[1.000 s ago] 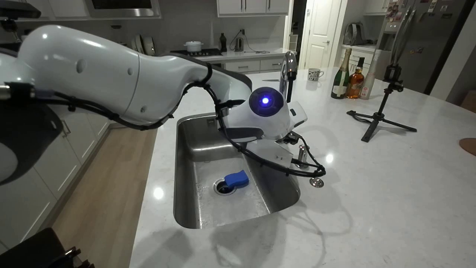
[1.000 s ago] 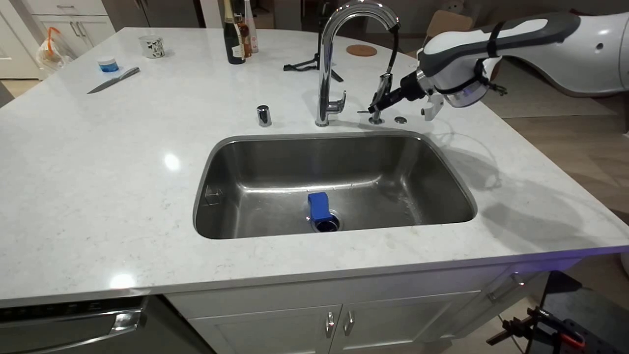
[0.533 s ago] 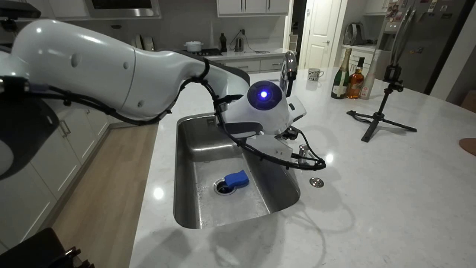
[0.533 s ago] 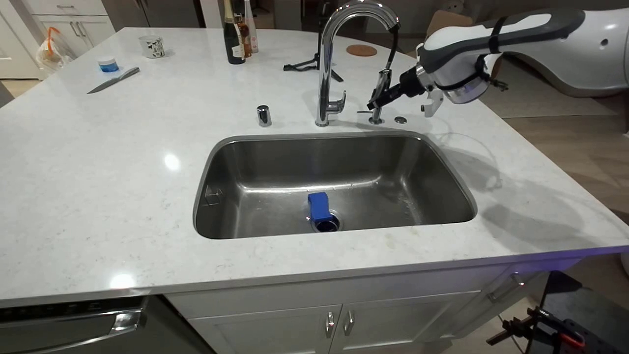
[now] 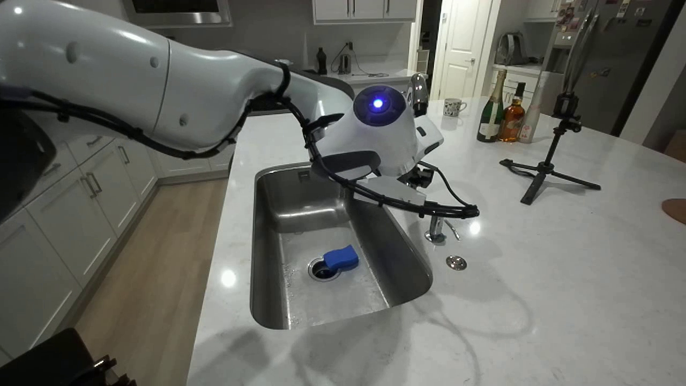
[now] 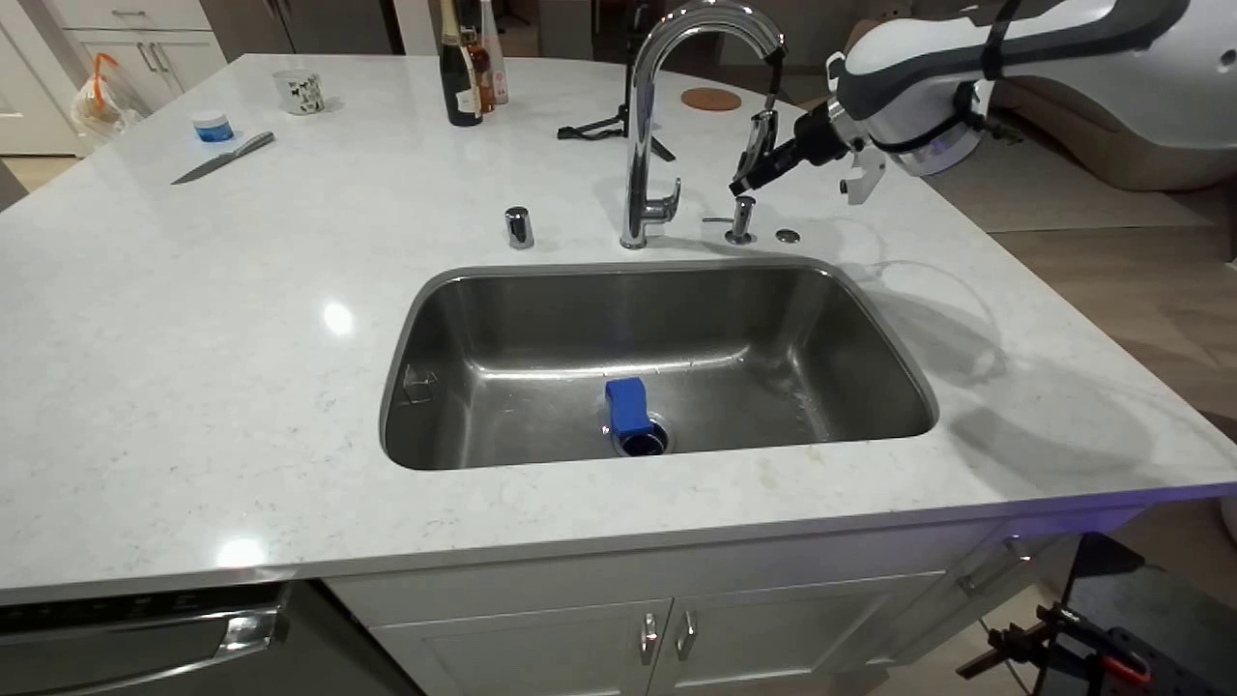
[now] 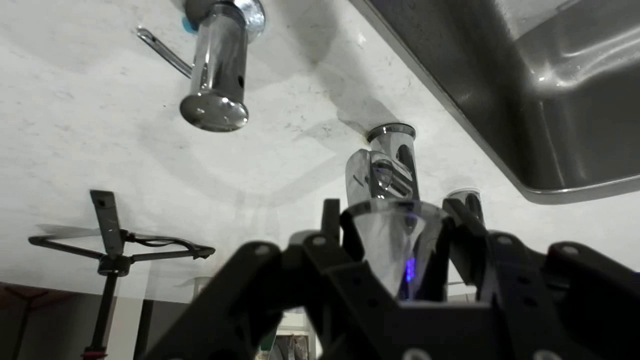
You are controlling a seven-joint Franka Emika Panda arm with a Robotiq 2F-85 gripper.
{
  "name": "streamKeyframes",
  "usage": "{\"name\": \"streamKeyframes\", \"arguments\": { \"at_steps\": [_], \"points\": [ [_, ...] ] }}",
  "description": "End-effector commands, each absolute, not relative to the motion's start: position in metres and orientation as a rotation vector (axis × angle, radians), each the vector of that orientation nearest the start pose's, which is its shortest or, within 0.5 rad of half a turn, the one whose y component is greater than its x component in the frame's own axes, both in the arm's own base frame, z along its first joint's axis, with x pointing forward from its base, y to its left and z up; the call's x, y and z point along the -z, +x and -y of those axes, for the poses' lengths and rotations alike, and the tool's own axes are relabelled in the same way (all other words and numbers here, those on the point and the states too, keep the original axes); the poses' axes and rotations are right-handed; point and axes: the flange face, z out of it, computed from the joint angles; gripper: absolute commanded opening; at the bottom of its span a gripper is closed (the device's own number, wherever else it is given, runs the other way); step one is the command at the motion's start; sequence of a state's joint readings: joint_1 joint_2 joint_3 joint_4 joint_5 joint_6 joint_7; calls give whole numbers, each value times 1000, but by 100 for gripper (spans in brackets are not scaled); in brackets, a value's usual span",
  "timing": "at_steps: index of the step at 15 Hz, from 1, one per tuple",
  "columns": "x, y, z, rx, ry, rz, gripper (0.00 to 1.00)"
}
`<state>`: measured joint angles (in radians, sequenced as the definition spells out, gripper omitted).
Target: Push back the retractable faucet into the main hose
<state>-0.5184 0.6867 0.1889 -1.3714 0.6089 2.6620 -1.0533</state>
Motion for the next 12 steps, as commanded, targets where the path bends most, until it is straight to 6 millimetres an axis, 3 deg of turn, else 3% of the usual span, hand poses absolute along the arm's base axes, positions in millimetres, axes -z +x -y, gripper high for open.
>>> {"name": "streamKeyframes", "arguments": {
  "at_steps": [1, 12],
  "points": [
    [-412, 708, 293, 1090, -2921, 265, 27],
    [-461, 711, 287, 1000, -2983, 260, 27]
  ]
}}
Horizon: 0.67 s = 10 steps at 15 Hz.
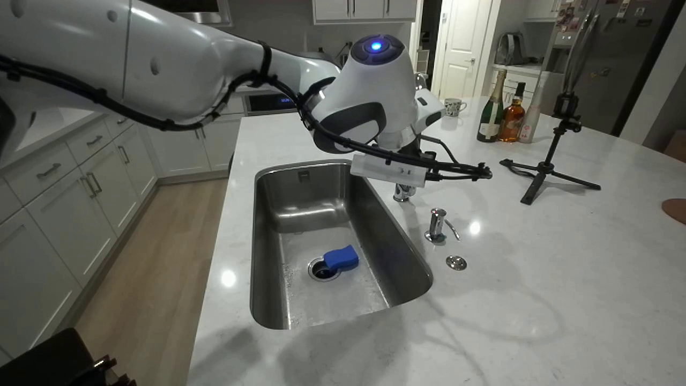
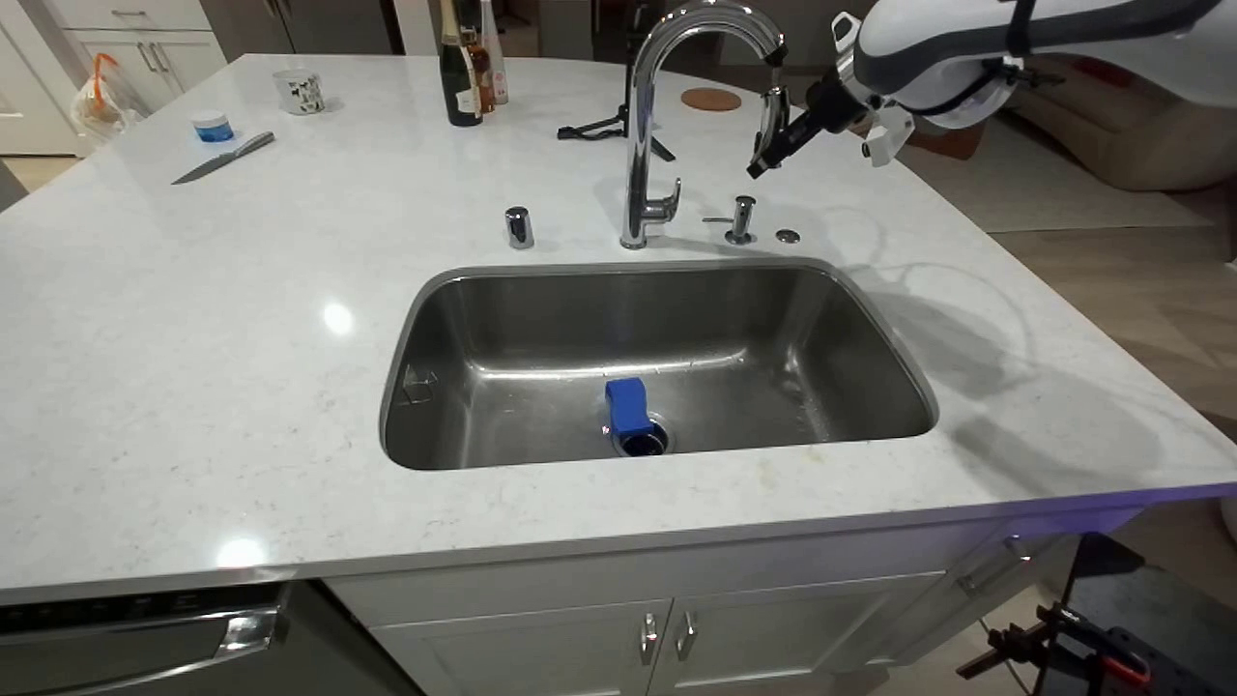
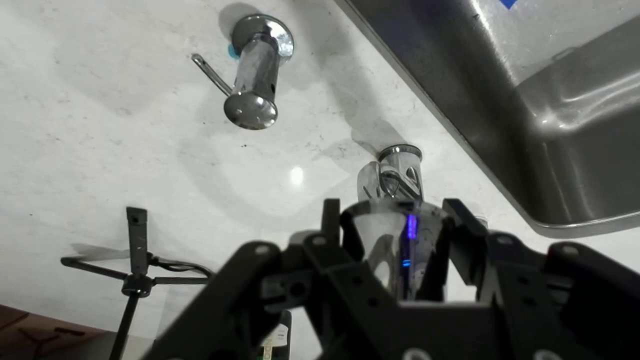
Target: Push back the retractable faucet into the main hose
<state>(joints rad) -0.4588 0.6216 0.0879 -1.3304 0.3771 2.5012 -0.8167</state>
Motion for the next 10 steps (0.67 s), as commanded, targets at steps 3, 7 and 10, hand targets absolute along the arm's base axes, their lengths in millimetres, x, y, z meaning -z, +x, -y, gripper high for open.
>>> {"name": "streamKeyframes", "arguments": {
  "at_steps": [3, 7, 10],
  "points": [
    [-473, 711, 287, 995, -2992, 282, 27],
    [-489, 710, 287, 991, -3008, 304, 27],
    [-505, 713, 283, 992, -3030, 317, 27]
  ]
}}
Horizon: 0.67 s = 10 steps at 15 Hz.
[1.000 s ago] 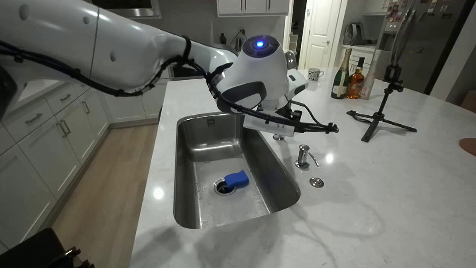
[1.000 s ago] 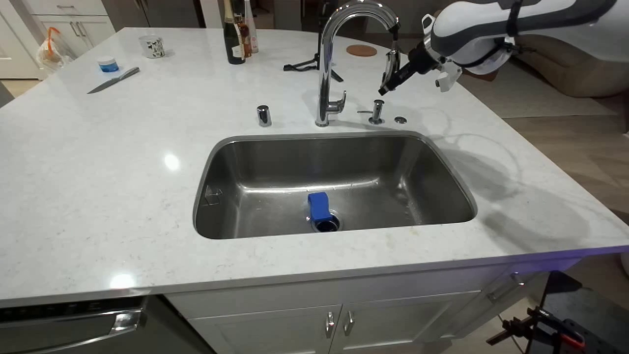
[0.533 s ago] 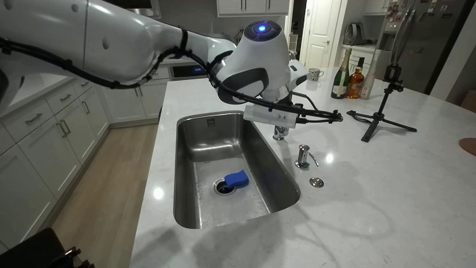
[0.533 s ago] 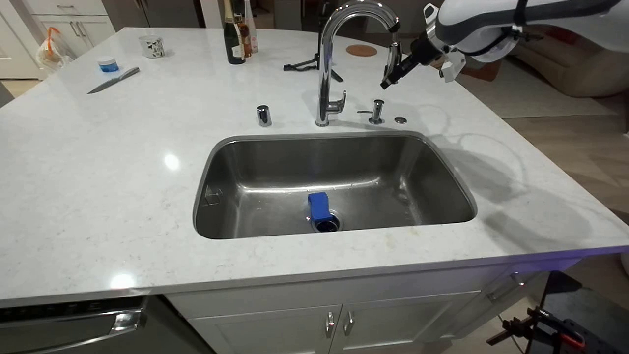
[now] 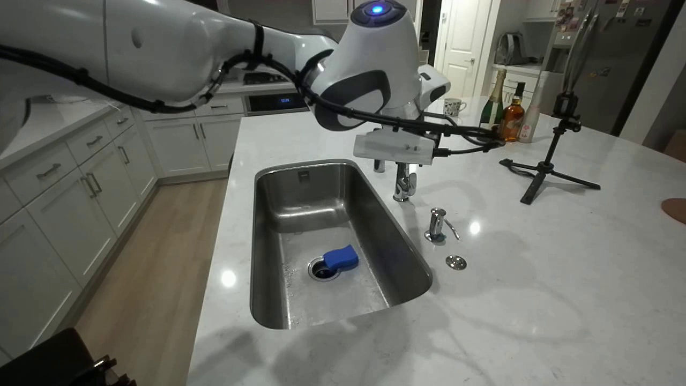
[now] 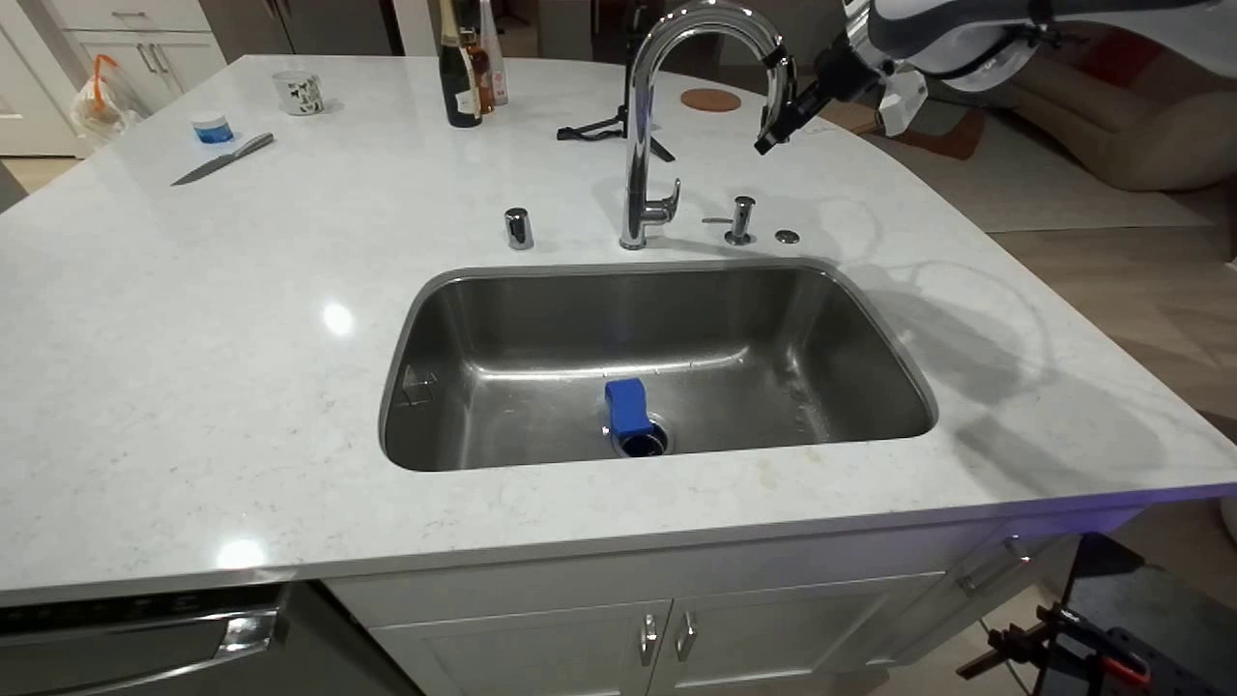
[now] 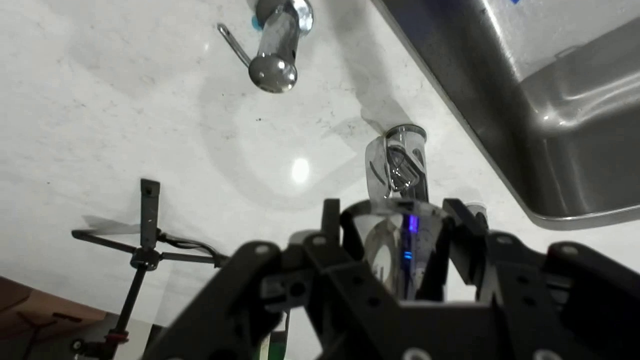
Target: Push back the retractable faucet into the main hose
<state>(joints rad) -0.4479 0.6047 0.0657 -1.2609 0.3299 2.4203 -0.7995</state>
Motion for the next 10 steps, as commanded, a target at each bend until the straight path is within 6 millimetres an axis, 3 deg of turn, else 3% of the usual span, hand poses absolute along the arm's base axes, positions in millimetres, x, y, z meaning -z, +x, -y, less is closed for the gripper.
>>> {"name": "streamKeyframes", "arguments": {
  "at_steps": [1, 4, 5, 6, 9, 10],
  "points": [
    [-506, 713, 283, 974, -3038, 320, 27],
    [-510, 713, 279, 931, -3061, 325, 27],
    [-508, 713, 278, 918, -3068, 329, 77],
    [-509, 714, 277, 907, -3076, 327, 80],
    [-523, 720, 265, 905, -3097, 317, 99],
    [-529, 721, 262, 893, -3114, 301, 100]
  ]
}}
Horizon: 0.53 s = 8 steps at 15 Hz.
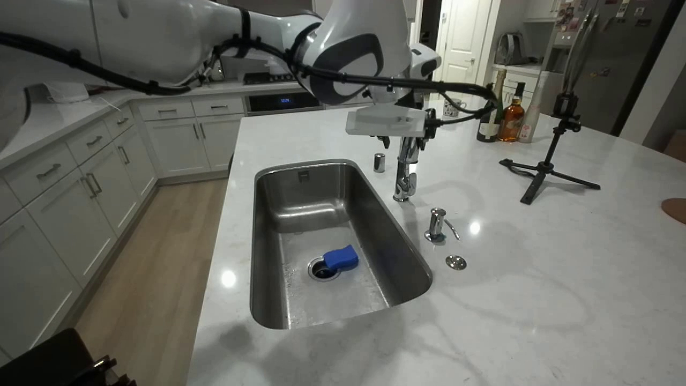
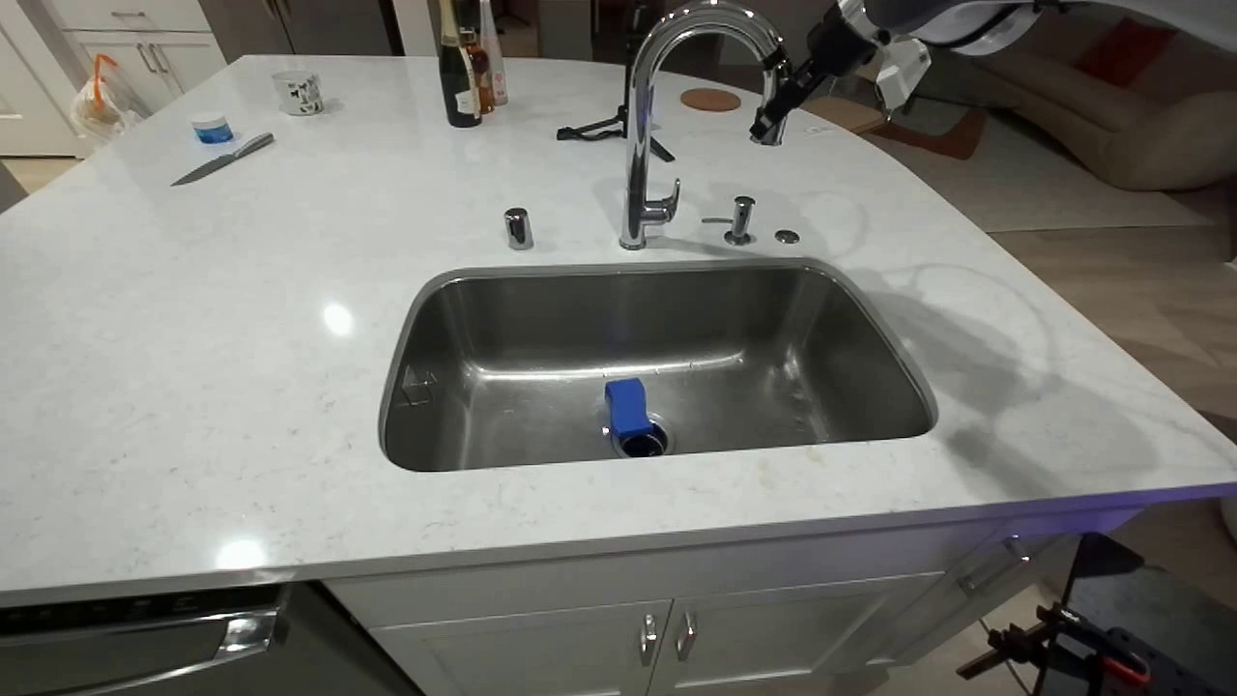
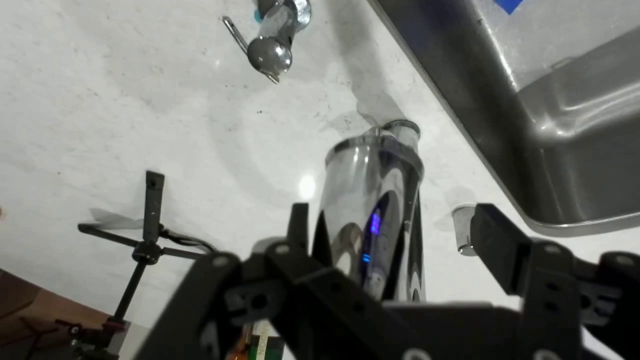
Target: Push back the retractable faucet into the main hose
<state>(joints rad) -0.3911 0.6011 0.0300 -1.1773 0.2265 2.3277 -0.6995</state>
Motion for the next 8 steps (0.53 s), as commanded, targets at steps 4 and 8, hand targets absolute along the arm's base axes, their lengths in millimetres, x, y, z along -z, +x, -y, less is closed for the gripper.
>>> {"name": "streamKeyframes", "arguments": {
  "at_steps": [4, 8],
  "points": [
    [-545, 722, 251, 764, -3201, 222, 100],
    [-557, 720, 240, 623, -3299, 115, 100]
  ]
}}
